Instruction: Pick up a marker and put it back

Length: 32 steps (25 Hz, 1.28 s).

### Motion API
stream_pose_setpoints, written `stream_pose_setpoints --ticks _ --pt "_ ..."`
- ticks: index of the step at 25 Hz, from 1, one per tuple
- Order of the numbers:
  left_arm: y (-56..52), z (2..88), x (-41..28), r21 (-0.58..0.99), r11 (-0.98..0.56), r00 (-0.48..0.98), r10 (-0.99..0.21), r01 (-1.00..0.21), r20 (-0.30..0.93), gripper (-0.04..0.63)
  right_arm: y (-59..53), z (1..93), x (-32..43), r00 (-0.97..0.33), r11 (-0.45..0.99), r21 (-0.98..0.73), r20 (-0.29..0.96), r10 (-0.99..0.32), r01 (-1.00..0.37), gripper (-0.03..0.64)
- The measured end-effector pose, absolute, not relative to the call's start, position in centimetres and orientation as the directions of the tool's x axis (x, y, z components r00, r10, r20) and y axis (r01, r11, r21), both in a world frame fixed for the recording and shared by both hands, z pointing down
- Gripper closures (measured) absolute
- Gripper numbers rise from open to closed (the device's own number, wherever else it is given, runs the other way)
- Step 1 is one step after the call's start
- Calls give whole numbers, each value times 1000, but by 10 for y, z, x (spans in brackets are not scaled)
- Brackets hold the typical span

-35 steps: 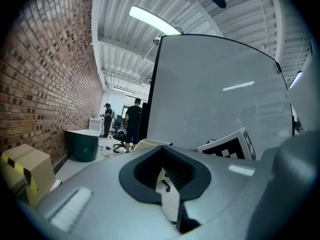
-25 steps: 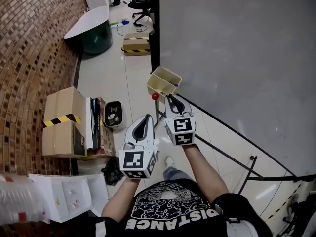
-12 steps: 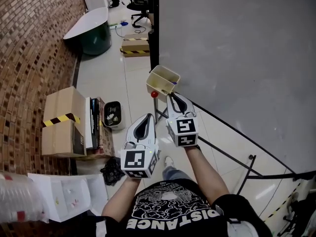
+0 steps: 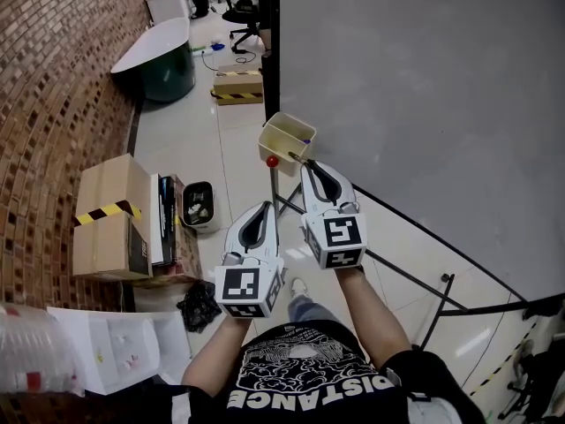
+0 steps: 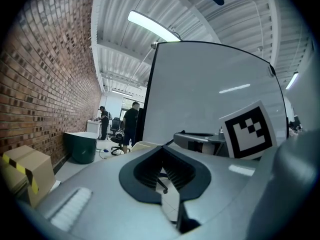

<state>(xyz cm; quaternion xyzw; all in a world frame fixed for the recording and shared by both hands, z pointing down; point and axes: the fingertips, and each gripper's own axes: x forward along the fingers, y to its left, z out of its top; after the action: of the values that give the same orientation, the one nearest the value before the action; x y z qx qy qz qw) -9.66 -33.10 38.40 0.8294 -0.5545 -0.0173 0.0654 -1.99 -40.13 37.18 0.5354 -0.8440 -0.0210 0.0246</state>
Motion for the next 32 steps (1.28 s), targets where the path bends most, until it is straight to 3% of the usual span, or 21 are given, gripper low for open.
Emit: stream_pose_setpoints --ticks 13,32 --pt "-296 361 -92 124 -403 404 -915 -907 -17 589 -313 323 -5 -412 407 66 -99 -906 -911 583" --pt "-277 359 -83 115 -419 419 -908 -901 -27 589 -277 328 -14 -432 427 69 -85 -898 -901 583"
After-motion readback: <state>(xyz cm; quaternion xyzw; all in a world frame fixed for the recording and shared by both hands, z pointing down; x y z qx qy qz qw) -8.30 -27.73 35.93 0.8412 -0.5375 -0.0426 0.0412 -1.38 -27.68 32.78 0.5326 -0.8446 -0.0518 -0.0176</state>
